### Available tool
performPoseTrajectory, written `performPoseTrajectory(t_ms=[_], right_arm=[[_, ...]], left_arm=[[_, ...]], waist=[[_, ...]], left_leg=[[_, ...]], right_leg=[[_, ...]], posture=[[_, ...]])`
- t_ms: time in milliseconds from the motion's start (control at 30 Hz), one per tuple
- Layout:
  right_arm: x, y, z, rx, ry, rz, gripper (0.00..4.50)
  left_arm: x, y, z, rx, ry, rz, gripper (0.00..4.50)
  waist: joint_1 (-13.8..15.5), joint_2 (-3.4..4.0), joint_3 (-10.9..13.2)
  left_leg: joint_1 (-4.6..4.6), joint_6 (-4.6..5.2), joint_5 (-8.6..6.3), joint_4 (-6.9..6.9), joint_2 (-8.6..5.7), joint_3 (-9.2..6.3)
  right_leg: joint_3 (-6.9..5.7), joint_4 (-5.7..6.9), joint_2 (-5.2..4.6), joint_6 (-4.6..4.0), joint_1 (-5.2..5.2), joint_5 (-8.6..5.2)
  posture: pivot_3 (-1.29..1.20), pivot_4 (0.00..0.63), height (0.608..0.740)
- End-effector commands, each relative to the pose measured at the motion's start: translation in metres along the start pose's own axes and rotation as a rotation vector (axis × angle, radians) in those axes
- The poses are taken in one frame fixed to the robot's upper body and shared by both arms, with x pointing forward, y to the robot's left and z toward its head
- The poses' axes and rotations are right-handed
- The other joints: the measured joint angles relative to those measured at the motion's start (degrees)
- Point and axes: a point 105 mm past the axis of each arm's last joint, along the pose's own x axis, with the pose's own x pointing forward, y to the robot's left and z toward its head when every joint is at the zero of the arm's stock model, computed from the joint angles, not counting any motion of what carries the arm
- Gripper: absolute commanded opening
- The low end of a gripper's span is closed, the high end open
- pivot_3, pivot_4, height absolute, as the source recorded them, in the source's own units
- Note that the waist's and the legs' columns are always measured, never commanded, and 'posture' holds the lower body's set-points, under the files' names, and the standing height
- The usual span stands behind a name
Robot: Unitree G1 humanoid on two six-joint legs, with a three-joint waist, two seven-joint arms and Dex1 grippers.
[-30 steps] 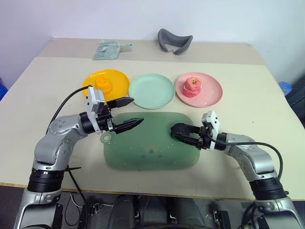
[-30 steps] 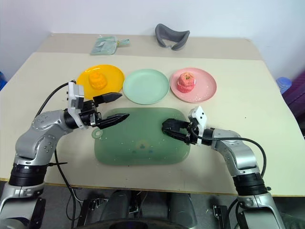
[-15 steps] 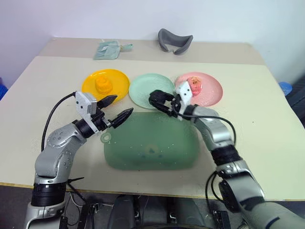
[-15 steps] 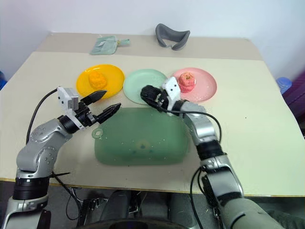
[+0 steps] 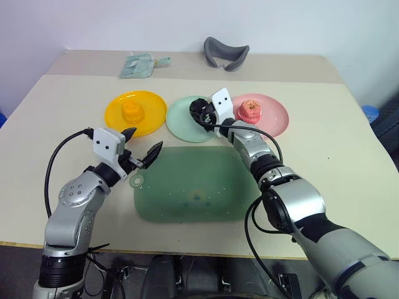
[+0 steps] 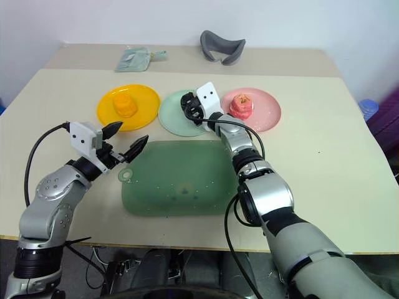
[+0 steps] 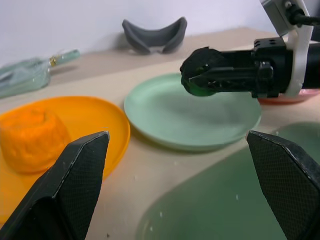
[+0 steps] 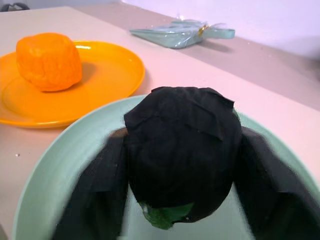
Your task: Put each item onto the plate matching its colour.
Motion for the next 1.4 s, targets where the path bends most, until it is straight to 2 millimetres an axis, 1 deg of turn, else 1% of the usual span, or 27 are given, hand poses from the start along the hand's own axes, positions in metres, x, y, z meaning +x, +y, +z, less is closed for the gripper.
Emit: performPoseTrajectory(t_ms=[33, 100, 167, 267, 333, 433, 500, 567, 667, 800, 900, 1067, 1167, 1267, 1400], right_arm=[[0.003, -0.008, 0.032, -0.029, -0.106, -0.022, 4.45], [-0.003, -0.019, 0.035, -0.023, -0.137, -0.050, 4.45], [-0.009, -0.025, 0.037, -0.024, -0.158, -0.053, 4.45], [-0.030, -0.042, 0.040, -0.037, -0.218, -0.083, 4.45], [-0.046, -0.048, 0.043, -0.045, -0.250, -0.103, 4.45], [-0.073, -0.047, 0.048, -0.086, -0.283, -0.114, 4.45], [-0.098, -0.042, 0.047, -0.093, -0.269, -0.102, 4.45], [-0.121, -0.035, 0.041, -0.112, -0.225, -0.087, 4.45], [-0.149, -0.032, 0.031, -0.122, -0.149, -0.087, 4.45], [-0.184, -0.037, 0.026, -0.114, -0.070, -0.118, 4.45], [-0.207, -0.043, 0.023, -0.110, -0.019, -0.161, 4.45], [-0.238, -0.049, 0.016, -0.107, 0.032, -0.233, 4.45], [-0.250, -0.042, 0.011, -0.080, 0.047, -0.215, 4.45], [-0.260, -0.035, 0.000, -0.067, 0.088, -0.163, 4.45], [-0.271, -0.040, -0.011, -0.042, 0.095, -0.180, 4.45]], left_arm=[[0.004, -0.004, 0.010, 0.046, -0.052, -0.024, 4.50], [0.010, -0.005, 0.008, 0.056, -0.062, -0.037, 4.50], [0.014, -0.005, 0.007, 0.069, -0.074, -0.040, 4.50], [0.025, -0.007, 0.003, 0.062, -0.089, -0.078, 4.50], [0.031, -0.008, 0.002, 0.058, -0.101, -0.102, 4.50], [0.042, -0.011, 0.000, 0.052, -0.113, -0.140, 4.50], [0.049, -0.014, 0.000, 0.055, -0.126, -0.188, 4.50], [0.053, -0.015, 0.000, 0.052, -0.129, -0.229, 4.50], [0.053, -0.013, 0.000, 0.050, -0.125, -0.278, 4.50], [0.043, -0.006, 0.002, 0.076, -0.105, -0.323, 4.50], [0.027, -0.002, 0.004, 0.075, -0.081, -0.329, 4.50], [0.000, 0.002, 0.006, 0.076, -0.055, -0.315, 4.50], [-0.014, 0.001, 0.008, 0.064, -0.044, -0.314, 4.50], [-0.026, 0.004, 0.006, 0.059, -0.016, -0.303, 4.50], [-0.039, 0.009, 0.005, 0.062, 0.016, -0.299, 4.50]], waist=[[0.0, 0.00, 0.0], [0.1, 0.00, 0.0], [0.2, 0.00, 0.0], [0.6, 0.00, 0.0], [0.7, 0.00, 0.0], [0.5, 0.01, 0.0], [0.5, 0.01, 0.0], [0.5, 0.01, 0.0], [0.3, 0.01, 0.0], [0.5, 0.01, 0.0], [0.5, 0.01, 0.0], [0.7, 0.00, 0.0], [0.8, 0.00, 0.0], [0.8, -0.02, 0.0], [0.7, -0.02, 0.0]], left_leg=[[0.00, 0.00, 0.00, 0.00, 0.00, 0.00], [0.00, 0.00, 0.00, 0.00, 0.00, 0.00], [0.00, 0.00, 0.00, 0.00, -0.01, 0.02], [0.00, 0.00, 0.00, -0.01, -0.01, 0.01], [0.00, 0.00, 0.00, 0.00, -0.01, 0.00], [-0.01, 0.00, 0.00, 0.00, -0.02, 0.02], [-0.01, 0.00, 0.00, -0.03, -0.02, 0.02], [-0.01, 0.00, 0.00, -0.04, -0.02, 0.02], [-0.01, 0.00, 0.00, -0.03, -0.02, 0.02], [-0.01, -0.01, 0.00, -0.02, -0.02, 0.00], [-0.01, 0.00, 0.00, -0.02, -0.02, -0.01], [-0.01, 0.00, -0.01, -0.03, -0.02, -0.05], [0.01, 0.01, -0.01, -0.03, -0.02, -0.10], [0.03, 0.02, -0.02, -0.02, -0.03, -0.10], [0.05, 0.03, -0.02, -0.03, -0.02, -0.12]], right_leg=[[0.00, 0.00, 0.00, 0.00, 0.00, 0.00], [0.00, 0.00, 0.00, 0.00, 0.00, 0.00], [0.00, -0.01, -0.01, 0.00, 0.00, 0.00], [-0.01, -0.02, -0.01, 0.00, 0.01, 0.00], [-0.01, -0.04, -0.02, 0.01, 0.03, 0.00], [0.00, -0.01, -0.03, 0.01, -0.01, 0.01], [-0.01, -0.01, -0.02, 0.01, -0.02, 0.00], [-0.01, -0.02, -0.01, 0.01, -0.02, 0.00], [-0.01, -0.03, 0.00, 0.01, -0.01, 0.00], [0.00, -0.04, 0.02, 0.01, -0.01, 0.00], [0.00, -0.05, 0.01, 0.01, 0.00, 0.00], [0.00, -0.06, 0.00, 0.01, 0.00, 0.00], [0.00, -0.07, -0.01, 0.01, 0.03, 0.00], [0.00, -0.08, -0.01, 0.01, 0.06, 0.00], [0.00, -0.08, 0.00, 0.00, 0.06, 0.00]], posture=[[0.00, 0.150, 0.740], [0.00, 0.150, 0.740], [0.00, 0.150, 0.740], [0.00, 0.150, 0.740], [0.00, 0.150, 0.740], [0.00, 0.150, 0.740], [0.00, 0.150, 0.740], [0.00, 0.150, 0.740], [0.00, 0.150, 0.740], [0.00, 0.150, 0.740], [0.00, 0.150, 0.740], [0.00, 0.150, 0.740], [0.00, 0.150, 0.740], [0.00, 0.150, 0.740], [0.00, 0.150, 0.740]])
